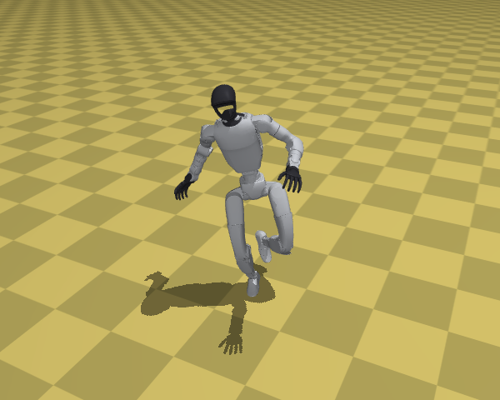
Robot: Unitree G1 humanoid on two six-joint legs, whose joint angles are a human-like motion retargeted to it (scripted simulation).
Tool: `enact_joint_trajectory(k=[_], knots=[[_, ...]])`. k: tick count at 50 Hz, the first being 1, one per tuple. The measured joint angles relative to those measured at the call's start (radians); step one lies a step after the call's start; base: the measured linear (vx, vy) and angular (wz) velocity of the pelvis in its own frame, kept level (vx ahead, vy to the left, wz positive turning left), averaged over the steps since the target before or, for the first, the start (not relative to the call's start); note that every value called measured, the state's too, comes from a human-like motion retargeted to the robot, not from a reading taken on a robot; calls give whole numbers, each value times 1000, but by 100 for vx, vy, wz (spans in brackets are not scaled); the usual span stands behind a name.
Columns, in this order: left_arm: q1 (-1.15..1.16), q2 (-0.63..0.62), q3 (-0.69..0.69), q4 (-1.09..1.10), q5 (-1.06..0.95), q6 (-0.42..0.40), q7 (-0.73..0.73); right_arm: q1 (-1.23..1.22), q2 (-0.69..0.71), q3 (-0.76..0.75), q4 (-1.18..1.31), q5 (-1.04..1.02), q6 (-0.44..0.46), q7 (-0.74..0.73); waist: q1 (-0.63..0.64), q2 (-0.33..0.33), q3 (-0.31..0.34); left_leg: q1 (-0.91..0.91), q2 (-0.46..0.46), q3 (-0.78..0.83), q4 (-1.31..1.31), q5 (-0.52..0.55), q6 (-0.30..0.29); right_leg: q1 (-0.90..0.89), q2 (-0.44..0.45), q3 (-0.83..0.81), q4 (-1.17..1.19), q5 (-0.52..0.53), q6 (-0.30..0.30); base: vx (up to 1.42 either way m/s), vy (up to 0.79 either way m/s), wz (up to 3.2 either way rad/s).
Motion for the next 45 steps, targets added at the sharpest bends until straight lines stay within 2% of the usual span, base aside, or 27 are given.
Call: enact_joint_trajectory(k=[2, 4, 7, 10, 13, 15, 17, 19, 20, 22, 23, 25, 29, 30, 33, 35, 37, 38, 40, 42, 43, 45], knots=[[133, -56, 42, 41, 32, 8, -6, -100, 2, 27, 49, -53, -8, -70, 59, -18, 30, 1, 112, -60, 19, -84, 43, -56, -47, 85, 183, -72, 51, 43, 74, -195], [234, -127, 68, 143, 60, 38, -15, -267, -2, 82, 130, -98, 18, -137, 114, -13, 62, 2, 215, -135, -53, -170, 100, -76, -50, 164, 239, -112, 56, 30, 72, -194], [342, -219, 67, 361, 50, 61, -23, -572, 10, 179, 280, -159, 46, -216, 185, -6, 102, 5, 315, -283, -259, -215, 108, -93, -49, 263, 276, -123, 63, 21, 73, -168], [422, -256, 36, 580, 39, 66, -52, -815, 56, 319, 319, -167, 33, -250, 264, 2, 116, 27, 363, -439, -561, -149, 101, -73, -52, 345, 203, -93, 56, 16, 79, -126], [503, -255, 39, 727, 37, 52, -110, -886, 79, 467, 128, -217, -18, -253, 382, 0, 107, 106, 394, -454, -907, -1, 86, 2, -99, 395, 16, 10, 70, 19, 90, -93], [581, -250, 76, 778, 31, 35, -153, -869, 63, 515, -26, -307, -38, -229, 456, -5, 81, 150, 379, -427, -1079, 109, 55, 61, -156, 399, -111, 112, 71, 22, 103, -48], [646, -243, 128, 808, 27, 43, -201, -851, 35, 537, -120, -377, -20, -200, 515, 3, 52, 196, 332, -423, -1223, 237, 21, 110, -210, 363, -209, 257, 67, 19, 112, -21], [701, -240, 187, 833, 39, 59, -236, -827, 7, 550, -164, -421, -4, -184, 561, 16, 21, 217, 281, -348, -1250, 273, 28, 109, -273, 259, -195, 378, 56, 15, 119, -15], [720, -239, 216, 846, 42, 70, -246, -819, -6, 556, -174, -435, 4, -180, 582, 23, 7, 227, 262, -267, -1242, 257, 45, 95, -307, 186, -163, 423, 53, 14, 120, -25], [734, -243, 282, 886, 44, 69, -248, -813, -29, 565, -174, -464, 9, -173, 624, 5, -16, 228, 239, -47, -1137, 86, 55, -11, -395, 49, 2, 382, 89, 7, 118, -59], [723, -242, 297, 905, 15, 85, -236, -828, -42, 587, -164, -463, 21, -176, 651, 6, -19, 267, 222, 32, -1175, 34, 59, -56, -402, -7, 32, 349, 83, -7, 111, -109], [656, -247, 316, 976, -50, 109, -205, -882, -58, 628, -122, -454, 46, -171, 700, -19, 18, 304, 157, 120, -1167, -70, 42, -169, -428, -77, 120, 286, 98, -14, 101, -126], [425, -253, 294, 1107, -51, 130, -270, -938, -58, 679, -85, -425, 71, -77, 679, -96, 150, 166, 35, 159, -874, -210, 21, -285, -482, -339, 160, 233, 90, -19, 87, -24], [365, -251, 275, 1116, -32, 129, -308, -940, -59, 690, -90, -417, 71, -47, 661, -108, 172, 139, 9, 167, -838, -228, 21, -287, -469, -429, 135, 237, 89, -15, 78, 46], [257, -224, 169, 1012, 35, 89, -368, -884, -63, 675, -147, -420, 42, -8, 548, -103, 224, 138, -61, 145, -802, -285, 63, -232, -347, -582, 67, 251, 117, 0, 69, 107], [215, -165, 84, 878, 53, 74, -341, -835, -63, 652, -193, -418, 30, 22, 456, -100, 244, 139, -102, 108, -788, -309, 95, -227, -229, -551, 30, 250, 109, 12, 58, 146], [183, -91, 13, 736, 76, 69, -277, -756, -39, 597, -243, -339, -1, -49, 378, -89, 247, 168, -148, 68, -833, -301, 97, -187, -107, -530, -31, 267, 114, 16, 57, 121], [142, -50, -27, 675, 51, 86, -221, -738, -36, 586, -255, -286, -1, -66, 355, -92, 234, 157, -183, 57, -873, -278, 113, -189, -52, -523, -80, 301, 99, 23, 59, 104], [127, 1, -65, 558, 57, 70, -128, -611, -7, 489, -300, -242, -37, -125, 287, -71, 261, 265, -234, 21, -951, -239, 97, -70, 0, -572, -98, 313, 124, 37, 59, 116], [117, 3, -63, 475, 25, 64, -76, -510, -5, 437, -317, -198, -48, -136, 229, -35, 218, 282, -275, -13, -1017, -193, 92, -25, 93, -571, -230, 333, 104, 42, 61, 133], [142, -7, -53, 432, 26, 46, -71, -428, 2, 386, -335, -188, -69, -136, 185, -10, 203, 305, -288, -43, -1019, -168, 67, 17, 120, -575, -273, 331, 115, 47, 61, 146], [153, -39, -36, 375, -21, 47, -50, -340, 8, 340, -332, -148, -45, -120, 144, 11, 171, 356, -358, -124, -1142, -64, 28, 65, 182, -496, -434, 398, 125, 45, 58, 108]])
